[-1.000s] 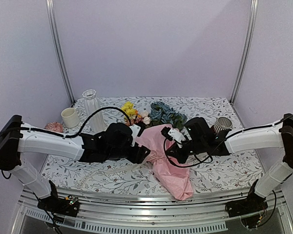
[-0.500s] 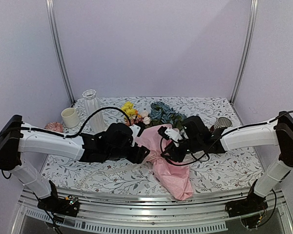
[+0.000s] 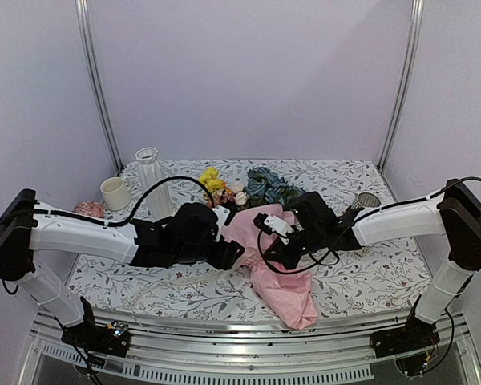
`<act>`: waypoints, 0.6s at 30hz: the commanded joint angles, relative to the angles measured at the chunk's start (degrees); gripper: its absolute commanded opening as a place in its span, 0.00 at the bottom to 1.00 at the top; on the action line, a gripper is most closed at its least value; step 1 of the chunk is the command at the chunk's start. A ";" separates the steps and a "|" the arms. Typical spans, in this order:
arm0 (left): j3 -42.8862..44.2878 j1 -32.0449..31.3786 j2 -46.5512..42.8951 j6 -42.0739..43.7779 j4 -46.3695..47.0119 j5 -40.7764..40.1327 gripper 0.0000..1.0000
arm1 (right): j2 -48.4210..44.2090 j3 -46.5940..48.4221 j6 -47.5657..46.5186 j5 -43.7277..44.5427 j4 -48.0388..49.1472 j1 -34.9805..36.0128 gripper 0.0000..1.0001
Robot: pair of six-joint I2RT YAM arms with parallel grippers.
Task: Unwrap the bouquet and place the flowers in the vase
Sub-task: Untie the half-tied ribbon from the folded wrapping paper.
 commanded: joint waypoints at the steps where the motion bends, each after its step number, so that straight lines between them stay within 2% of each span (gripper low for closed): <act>1: -0.80 0.54 -1.41 0.06 -0.78 -0.68 0.68 | -4.23 -1.72 0.75 -0.23 2.43 0.36 0.04; 8: -0.79 0.55 -1.44 0.09 -0.87 -0.96 0.68 | -9.50 -5.62 2.81 2.54 5.77 0.39 0.04; 18: -0.80 0.49 -1.67 0.32 -0.87 -1.03 0.68 | -15.22 -9.72 6.88 12.92 9.69 0.28 0.04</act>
